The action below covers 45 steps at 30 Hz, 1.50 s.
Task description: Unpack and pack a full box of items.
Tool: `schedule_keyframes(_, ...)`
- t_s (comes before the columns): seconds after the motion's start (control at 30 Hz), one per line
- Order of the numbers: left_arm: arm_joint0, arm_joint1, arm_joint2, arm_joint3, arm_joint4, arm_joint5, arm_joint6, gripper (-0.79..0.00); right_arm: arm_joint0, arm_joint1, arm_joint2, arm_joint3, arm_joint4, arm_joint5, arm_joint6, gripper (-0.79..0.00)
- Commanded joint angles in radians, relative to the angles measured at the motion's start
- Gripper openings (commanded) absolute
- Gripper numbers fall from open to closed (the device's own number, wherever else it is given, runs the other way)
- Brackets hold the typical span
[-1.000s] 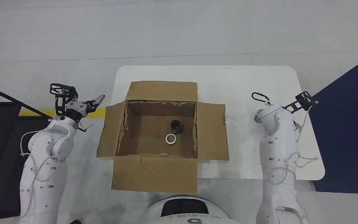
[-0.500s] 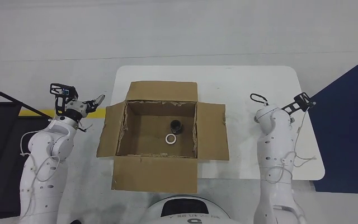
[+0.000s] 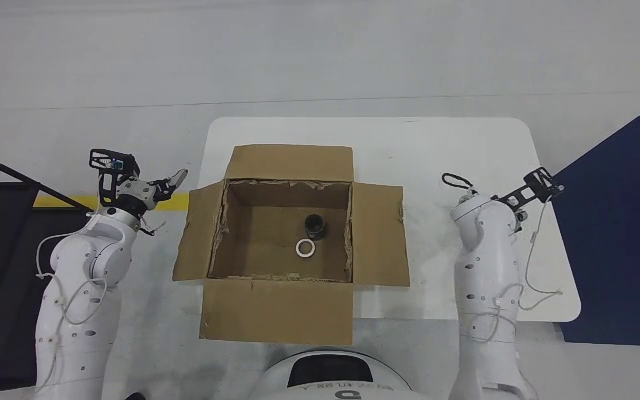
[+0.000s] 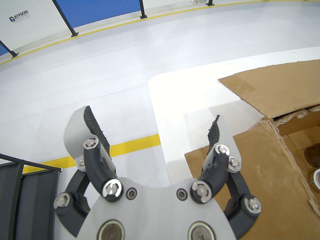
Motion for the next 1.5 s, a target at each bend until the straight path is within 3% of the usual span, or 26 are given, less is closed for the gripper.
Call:
schedule_keyframes(0.0, 0.0, 0.0, 0.0, 0.0, 0.0, 0.0, 0.0, 0.0, -0.026, -0.007, -0.019, -0.061, -0.009, 0.007, -0.007, -0.785)
schedule_keyframes(0.13, 0.0, 0.0, 0.0, 0.0, 0.0, 0.0, 0.0, 0.0, -0.099, -0.02, -0.073, -0.225, -0.009, -0.001, -0.002, -0.785)
schedule_keyframes(0.3, 0.0, 0.0, 0.0, 0.0, 0.0, 0.0, 0.0, 0.0, -0.193, -0.029, -0.15, -0.461, 0.071, -0.096, -0.009, -0.785)
schedule_keyframes(0.43, 0.0, 0.0, 0.0, 0.0, 0.0, 0.0, 0.0, 0.0, -0.253, -0.032, -0.226, -0.591, 0.16, -0.226, -0.031, -0.785)
schedule_keyframes(0.63, 0.0, 0.0, 0.0, 0.0, 0.0, 0.0, 0.0, 0.0, -0.3, -0.025, -0.325, -0.667, 0.252, -0.466, -0.001, -0.785)
schedule_keyframes(0.9, 0.0, 0.0, 0.0, 0.0, 0.0, 0.0, 0.0, 0.0, -0.307, -0.02, -0.506, -0.682, 0.312, -0.664, 0.113, -0.785)
schedule_keyframes(1.03, 0.0, 0.0, 0.0, 0.0, 0.0, 0.0, 0.0, 0.0, -0.283, -0.015, -0.579, -0.614, 0.293, -0.76, 0.154, -0.785)
schedule_keyframes(1.47, 0.0, 0.0, 0.0, 0.0, 0.0, 0.0, 0.0, 0.0, -0.186, -0.022, -0.776, -0.347, 0.186, -0.803, 0.206, -0.785)
